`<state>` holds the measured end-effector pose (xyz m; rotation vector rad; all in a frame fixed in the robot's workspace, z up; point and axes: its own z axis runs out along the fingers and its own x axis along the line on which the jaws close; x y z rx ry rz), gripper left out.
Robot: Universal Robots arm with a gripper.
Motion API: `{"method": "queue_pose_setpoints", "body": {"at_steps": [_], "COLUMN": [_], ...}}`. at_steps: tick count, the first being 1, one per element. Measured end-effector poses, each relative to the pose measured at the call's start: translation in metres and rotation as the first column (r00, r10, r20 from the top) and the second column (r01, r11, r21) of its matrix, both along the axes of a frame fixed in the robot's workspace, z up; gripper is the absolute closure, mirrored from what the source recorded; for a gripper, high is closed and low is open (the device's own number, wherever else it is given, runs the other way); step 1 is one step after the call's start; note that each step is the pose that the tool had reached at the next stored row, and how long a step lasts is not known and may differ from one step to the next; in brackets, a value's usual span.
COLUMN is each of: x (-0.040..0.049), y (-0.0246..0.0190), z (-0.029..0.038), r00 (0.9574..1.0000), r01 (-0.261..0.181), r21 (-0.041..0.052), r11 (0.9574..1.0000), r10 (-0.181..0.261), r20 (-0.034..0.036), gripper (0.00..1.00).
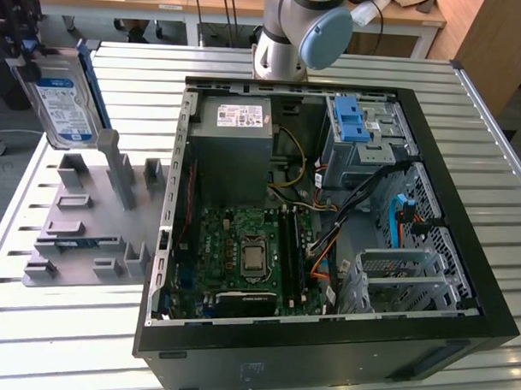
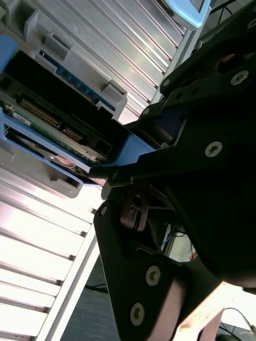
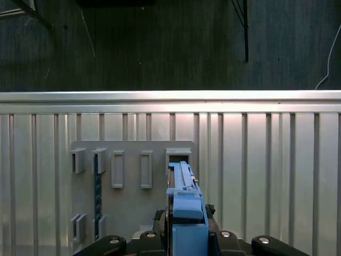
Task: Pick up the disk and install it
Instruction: 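Pick up the disk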
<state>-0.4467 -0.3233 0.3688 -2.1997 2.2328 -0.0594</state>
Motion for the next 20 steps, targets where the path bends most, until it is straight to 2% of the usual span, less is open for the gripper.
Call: {"method": "queue_pose_setpoints", "body": {"at_steps": [7, 16, 20], "x": [0.0, 0.0, -0.0002], "y": [0.0, 0.0, 0.0], "z": [0.0035, 0.0036, 0.0037], "r00": [1.0, 1.0, 1.0], "r01": [0.0, 0.0, 0.0], "r21": [0.0, 0.0, -0.0001], "r11": [1.0, 1.0, 1.0], "r10": [0.0, 0.0, 0.0], "r20": [-0.0001, 0.0, 0.0075], "gripper": [0.64, 0.64, 0.64]}}
